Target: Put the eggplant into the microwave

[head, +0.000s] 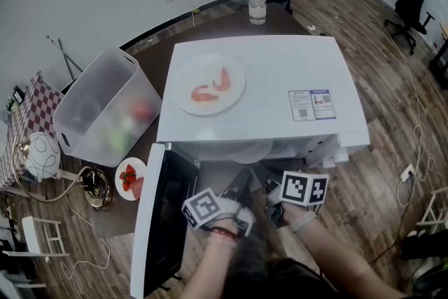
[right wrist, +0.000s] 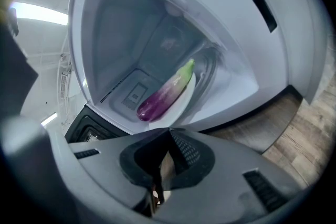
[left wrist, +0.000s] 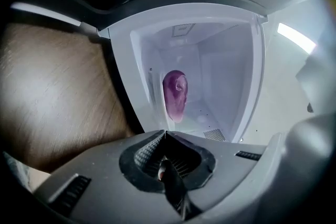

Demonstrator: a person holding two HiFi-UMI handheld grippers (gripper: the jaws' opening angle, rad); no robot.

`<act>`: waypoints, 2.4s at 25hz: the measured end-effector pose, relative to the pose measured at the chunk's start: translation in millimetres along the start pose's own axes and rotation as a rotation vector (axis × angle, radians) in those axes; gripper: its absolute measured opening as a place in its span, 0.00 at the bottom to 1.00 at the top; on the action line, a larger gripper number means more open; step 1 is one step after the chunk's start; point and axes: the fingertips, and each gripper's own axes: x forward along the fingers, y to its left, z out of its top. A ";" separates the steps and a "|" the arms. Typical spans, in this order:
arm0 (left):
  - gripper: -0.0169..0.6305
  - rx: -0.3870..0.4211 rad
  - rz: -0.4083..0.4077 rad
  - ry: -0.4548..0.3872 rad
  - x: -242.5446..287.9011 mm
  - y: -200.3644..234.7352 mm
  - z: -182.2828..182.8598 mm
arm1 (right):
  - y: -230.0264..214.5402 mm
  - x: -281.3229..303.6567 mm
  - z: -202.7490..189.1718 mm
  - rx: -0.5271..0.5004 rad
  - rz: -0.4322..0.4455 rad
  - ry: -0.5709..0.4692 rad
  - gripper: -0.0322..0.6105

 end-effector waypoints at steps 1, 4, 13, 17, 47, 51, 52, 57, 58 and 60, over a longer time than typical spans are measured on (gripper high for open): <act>0.02 0.002 0.000 0.000 0.8 -0.5 1.0 | -0.2 0.2 0.5 0.002 0.000 -0.001 0.05; 0.02 0.006 -0.002 0.002 3.5 -0.3 3.6 | -1.0 1.2 1.9 0.005 -0.002 -0.005 0.05; 0.02 -0.002 -0.009 -0.007 9.3 -1.7 11.0 | -2.0 3.9 4.4 0.014 -0.004 -0.009 0.05; 0.02 -0.004 -0.011 -0.005 11.6 -2.1 13.2 | -4.0 5.6 3.7 0.032 -0.006 -0.009 0.05; 0.02 -0.019 -0.007 0.008 17.1 2.7 13.1 | -2.8 8.9 2.8 0.033 0.018 -0.013 0.05; 0.02 0.016 0.003 0.027 15.2 4.7 7.4 | -4.3 6.2 -0.9 0.016 0.018 -0.013 0.05; 0.02 0.049 0.008 0.037 15.0 4.7 5.6 | -3.7 5.2 -1.3 0.007 0.022 -0.018 0.05; 0.02 0.269 0.045 0.102 13.4 5.7 -6.4 | -8.9 -1.7 -5.5 -0.064 0.016 -0.038 0.05; 0.02 0.317 0.056 0.120 12.6 6.8 -9.4 | -11.1 -3.1 -7.7 -0.077 0.012 -0.036 0.05; 0.02 0.417 0.072 0.154 10.9 8.7 -16.3 | -13.1 -6.6 -11.6 -0.101 0.008 -0.032 0.05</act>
